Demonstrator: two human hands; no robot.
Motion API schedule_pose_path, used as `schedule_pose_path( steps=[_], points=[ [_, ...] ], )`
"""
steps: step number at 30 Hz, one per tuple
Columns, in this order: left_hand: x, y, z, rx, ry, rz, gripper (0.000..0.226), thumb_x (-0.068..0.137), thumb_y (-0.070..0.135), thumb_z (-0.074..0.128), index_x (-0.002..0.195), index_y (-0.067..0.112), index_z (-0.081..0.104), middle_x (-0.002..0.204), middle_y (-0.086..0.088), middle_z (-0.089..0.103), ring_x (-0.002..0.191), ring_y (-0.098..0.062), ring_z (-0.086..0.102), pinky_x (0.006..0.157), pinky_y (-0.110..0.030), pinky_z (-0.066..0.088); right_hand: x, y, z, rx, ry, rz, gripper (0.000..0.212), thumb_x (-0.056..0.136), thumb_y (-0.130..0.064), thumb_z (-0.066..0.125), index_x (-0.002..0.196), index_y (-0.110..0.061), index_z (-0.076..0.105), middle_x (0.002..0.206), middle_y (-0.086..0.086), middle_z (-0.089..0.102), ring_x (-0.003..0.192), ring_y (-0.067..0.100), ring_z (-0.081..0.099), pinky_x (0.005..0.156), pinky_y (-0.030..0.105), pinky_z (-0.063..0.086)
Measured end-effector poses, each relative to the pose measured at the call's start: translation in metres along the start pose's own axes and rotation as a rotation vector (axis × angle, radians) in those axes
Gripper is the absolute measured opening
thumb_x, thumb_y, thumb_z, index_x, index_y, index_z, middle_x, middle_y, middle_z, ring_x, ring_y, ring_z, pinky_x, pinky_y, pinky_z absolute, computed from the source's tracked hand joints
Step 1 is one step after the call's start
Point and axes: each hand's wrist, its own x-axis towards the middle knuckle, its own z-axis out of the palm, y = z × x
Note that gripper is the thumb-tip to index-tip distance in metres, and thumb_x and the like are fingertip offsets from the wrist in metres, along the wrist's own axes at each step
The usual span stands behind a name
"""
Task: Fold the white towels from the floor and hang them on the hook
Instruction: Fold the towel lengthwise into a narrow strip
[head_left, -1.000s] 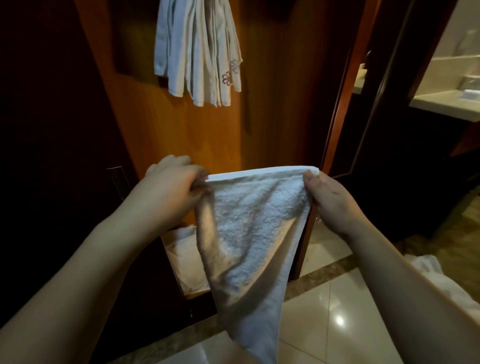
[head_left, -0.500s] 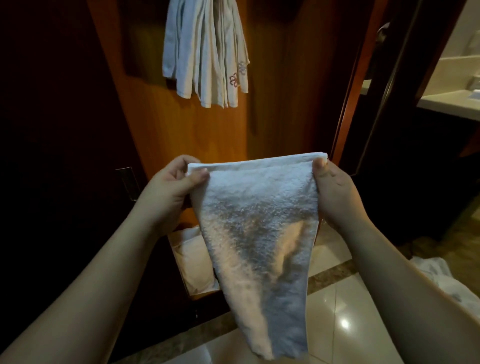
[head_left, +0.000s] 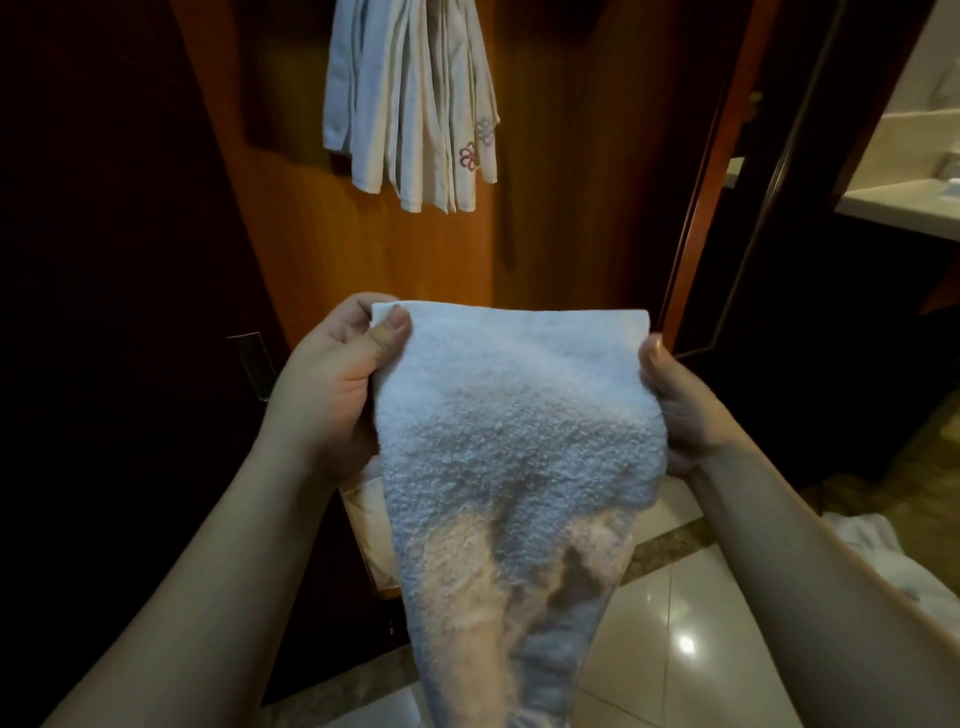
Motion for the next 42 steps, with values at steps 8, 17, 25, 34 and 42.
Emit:
schedule_pose_path(
  steps=[8, 17, 25, 34, 42],
  points=[
    [-0.007, -0.009, -0.01, 0.079, -0.056, -0.032, 0.011, 0.08, 0.022, 0.062, 0.086, 0.013, 0.059, 0.067, 0.0, 0.067, 0.054, -0.011, 0.062, 0.048, -0.019, 0.049, -0.01, 0.004, -0.011, 0.164, -0.051, 0.151, 0.063, 0.072, -0.046, 0.088, 0.122, -0.011, 0.073, 0.131, 0.016, 0.066, 0.124, 0.03, 0.061, 0.093, 0.039, 0.055],
    [-0.021, -0.033, -0.032, -0.139, -0.265, -0.411, 0.069, 0.045, 0.047, 0.099, 0.102, 0.014, 0.081, 0.11, -0.015, 0.075, 0.098, -0.028, 0.074, 0.074, -0.036, 0.061, 0.0, 0.014, 0.0, 0.347, -0.197, 0.192, 0.05, 0.098, -0.035, 0.062, 0.136, -0.002, 0.061, 0.139, 0.02, 0.059, 0.132, 0.034, 0.054, 0.106, 0.046, 0.047],
    [-0.027, -0.077, -0.047, -0.158, -0.074, -0.455, 0.045, 0.076, 0.044, 0.073, 0.109, 0.014, 0.078, 0.121, -0.017, 0.071, 0.113, -0.031, 0.069, 0.082, -0.036, 0.059, -0.005, 0.043, -0.018, 0.223, -0.016, 0.304, 0.058, 0.085, -0.041, 0.078, 0.13, -0.008, 0.066, 0.143, 0.018, 0.057, 0.134, 0.034, 0.053, 0.102, 0.044, 0.051],
    [-0.039, -0.11, -0.028, -0.166, 0.299, -0.475, 0.024, 0.093, 0.026, 0.065, 0.108, 0.008, 0.073, 0.106, -0.017, 0.076, 0.092, -0.03, 0.075, 0.062, -0.033, 0.06, 0.001, 0.088, -0.014, 0.0, 0.41, 0.318, 0.045, 0.091, -0.039, 0.066, 0.124, -0.009, 0.067, 0.123, 0.015, 0.071, 0.113, 0.032, 0.069, 0.098, 0.049, 0.053],
    [-0.075, -0.125, 0.008, 0.355, 0.443, -0.262, 0.025, 0.101, 0.05, 0.051, 0.088, 0.051, 0.072, 0.09, 0.014, 0.076, 0.086, -0.003, 0.072, 0.081, -0.035, 0.056, -0.017, 0.13, 0.049, -0.617, 0.77, 0.163, 0.037, 0.1, -0.061, 0.039, 0.107, -0.036, 0.065, 0.086, -0.02, 0.07, 0.081, -0.008, 0.066, 0.066, 0.014, 0.046]
  ],
)
